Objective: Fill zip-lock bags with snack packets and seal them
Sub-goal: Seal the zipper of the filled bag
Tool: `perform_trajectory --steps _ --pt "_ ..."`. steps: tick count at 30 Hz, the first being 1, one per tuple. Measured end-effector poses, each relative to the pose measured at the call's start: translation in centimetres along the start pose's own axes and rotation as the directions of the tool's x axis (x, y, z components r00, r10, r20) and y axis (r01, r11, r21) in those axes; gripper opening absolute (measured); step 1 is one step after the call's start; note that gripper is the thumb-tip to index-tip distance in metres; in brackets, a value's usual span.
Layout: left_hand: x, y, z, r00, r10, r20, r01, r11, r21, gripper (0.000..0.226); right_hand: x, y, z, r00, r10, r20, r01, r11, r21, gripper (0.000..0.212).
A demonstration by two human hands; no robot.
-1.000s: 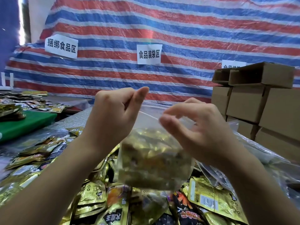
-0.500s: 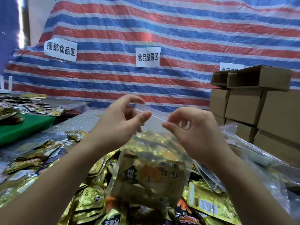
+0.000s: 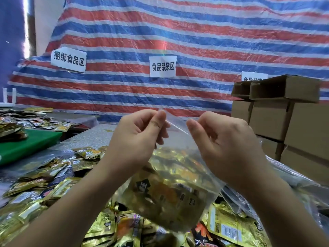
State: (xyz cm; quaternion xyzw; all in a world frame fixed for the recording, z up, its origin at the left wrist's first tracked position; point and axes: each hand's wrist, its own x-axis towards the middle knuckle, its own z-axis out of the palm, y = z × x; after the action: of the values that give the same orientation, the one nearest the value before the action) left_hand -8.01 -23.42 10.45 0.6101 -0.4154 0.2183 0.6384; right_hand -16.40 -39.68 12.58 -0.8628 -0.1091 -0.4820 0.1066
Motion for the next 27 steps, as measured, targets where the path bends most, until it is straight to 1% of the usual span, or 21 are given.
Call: perform_trajectory --steps 2,5,6,8,11,15,20,24,27 --pt "-0.4 0.0 0.6 0.999 0.039 0.035 -0.04 0.999 0.024 0.034 -0.2 -0.9 0.0 0.996 0.021 0.086 -0.03 0.994 0.109 0.039" --pt "-0.7 0.1 1.1 0.995 0.069 0.068 -0.072 0.997 0.029 0.034 -0.5 -1.5 0.2 0.982 0.062 0.177 -0.107 0.962 0.252 0.017" --pt "-0.7 0.2 1.1 0.994 0.083 0.07 -0.087 0.995 0.048 0.033 -0.5 -1.5 0.2 0.981 0.077 0.18 -0.127 0.951 0.283 0.015" --pt "-0.8 0.4 1.1 0.992 0.106 0.072 -0.113 0.989 0.094 0.03 -0.5 -1.4 0.0 0.98 0.099 0.175 -0.154 0.93 0.334 0.017" --pt "-1.0 0.7 1.1 0.991 0.112 0.073 -0.12 0.986 0.114 0.032 -0.3 -1.5 -0.1 0.978 0.094 0.188 -0.163 0.903 0.398 0.015" --pt "-1.0 0.7 1.1 0.992 0.1 0.082 -0.107 0.99 0.09 0.034 -0.3 -1.6 -0.1 0.98 0.091 0.175 -0.159 0.888 0.431 0.014" --pt "-1.2 0.8 1.0 0.991 0.113 0.073 -0.116 0.992 0.04 0.027 -0.5 -1.6 0.2 0.988 0.093 0.123 -0.137 0.891 0.432 0.015" --pt "-1.2 0.8 1.0 0.987 0.141 0.074 -0.146 0.987 0.068 0.027 -0.6 -1.7 0.3 0.993 0.078 0.092 -0.11 0.902 0.418 0.016" --pt "-1.2 0.9 1.0 0.987 0.146 0.072 -0.151 0.986 0.067 0.026 -0.6 -1.7 0.3 0.991 0.09 0.095 -0.122 0.896 0.427 0.016"
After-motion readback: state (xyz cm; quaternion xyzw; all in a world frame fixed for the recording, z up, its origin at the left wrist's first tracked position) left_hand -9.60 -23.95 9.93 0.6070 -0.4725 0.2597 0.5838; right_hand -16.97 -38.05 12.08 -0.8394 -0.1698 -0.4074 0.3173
